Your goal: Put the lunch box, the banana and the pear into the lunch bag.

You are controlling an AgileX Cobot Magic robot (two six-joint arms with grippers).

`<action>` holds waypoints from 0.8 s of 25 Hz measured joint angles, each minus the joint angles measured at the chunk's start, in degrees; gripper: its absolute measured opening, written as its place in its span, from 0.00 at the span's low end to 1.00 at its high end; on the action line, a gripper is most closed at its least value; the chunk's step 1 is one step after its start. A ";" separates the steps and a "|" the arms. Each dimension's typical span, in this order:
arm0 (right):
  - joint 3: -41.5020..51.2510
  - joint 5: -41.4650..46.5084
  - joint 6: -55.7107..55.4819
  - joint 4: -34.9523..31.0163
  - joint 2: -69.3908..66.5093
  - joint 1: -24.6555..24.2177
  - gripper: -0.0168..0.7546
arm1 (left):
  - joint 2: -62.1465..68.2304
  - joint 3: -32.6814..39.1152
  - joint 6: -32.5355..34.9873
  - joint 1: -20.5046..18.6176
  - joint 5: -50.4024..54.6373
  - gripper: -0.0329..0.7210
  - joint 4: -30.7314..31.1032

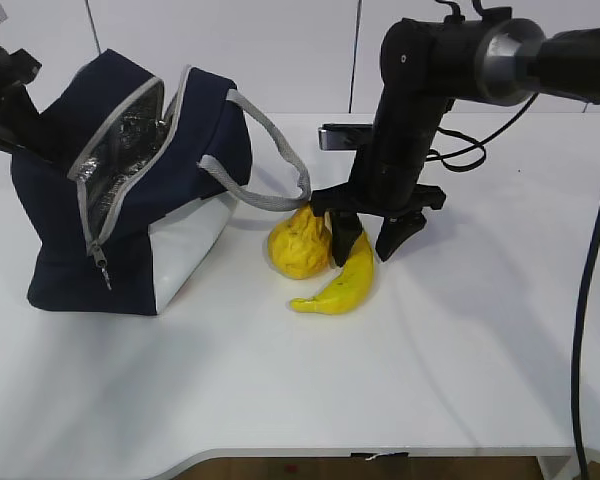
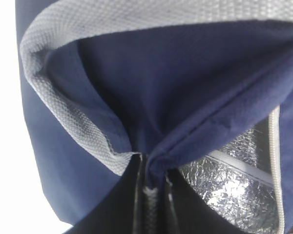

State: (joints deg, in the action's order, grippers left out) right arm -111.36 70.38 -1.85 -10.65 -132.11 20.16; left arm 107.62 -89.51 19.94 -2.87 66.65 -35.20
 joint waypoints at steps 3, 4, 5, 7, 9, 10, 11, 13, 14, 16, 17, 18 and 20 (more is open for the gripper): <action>0.00 -0.10 -0.39 0.00 -0.35 0.00 0.66 | 0.00 0.00 0.00 0.00 -0.24 0.07 0.00; 0.00 -0.10 -0.48 0.00 -0.57 0.00 0.66 | 0.00 0.00 0.00 0.00 -0.44 0.07 0.04; 0.00 -0.22 -0.48 0.00 -0.96 0.00 0.66 | 0.00 0.00 0.00 0.00 -0.60 0.07 0.04; 0.00 -0.33 -0.48 0.00 -1.62 0.00 0.65 | 0.00 0.00 0.00 0.00 -0.69 0.07 0.04; 0.00 -0.34 -0.52 0.00 -1.74 0.00 0.62 | 0.00 0.00 0.00 0.00 -0.69 0.07 0.04; 0.00 -0.34 -0.52 0.00 -1.74 0.00 0.60 | 0.00 0.00 0.00 0.00 -0.69 0.07 0.04; 0.00 -0.34 -0.52 0.00 -1.74 0.00 0.57 | 0.00 0.00 0.00 0.00 -0.69 0.07 0.04; 0.00 -0.34 -0.61 0.00 -1.74 0.00 0.52 | 0.00 0.00 0.00 0.00 -0.69 0.07 0.04; 0.00 -0.34 -0.65 0.11 -1.78 0.00 0.49 | 0.00 0.00 0.00 0.00 -0.57 0.07 0.04; 0.00 -0.34 -0.76 0.24 -1.87 0.00 0.45 | 0.00 0.00 0.00 0.00 -0.48 0.07 0.04; 0.00 -0.41 -0.76 0.24 -1.87 0.00 0.45 | 0.00 0.00 0.00 0.00 -0.50 0.07 0.04; 0.00 -0.41 -0.76 0.24 -1.87 0.00 0.44 | 0.00 0.00 0.00 0.00 -0.50 0.07 0.04; 0.00 -0.41 -0.76 0.24 -1.87 0.00 0.43 | 0.00 0.00 0.00 0.00 -0.50 0.07 0.04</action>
State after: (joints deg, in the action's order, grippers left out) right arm -111.36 69.97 -2.61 -10.41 -133.98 20.16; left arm 107.62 -89.51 19.94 -2.87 66.15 -35.17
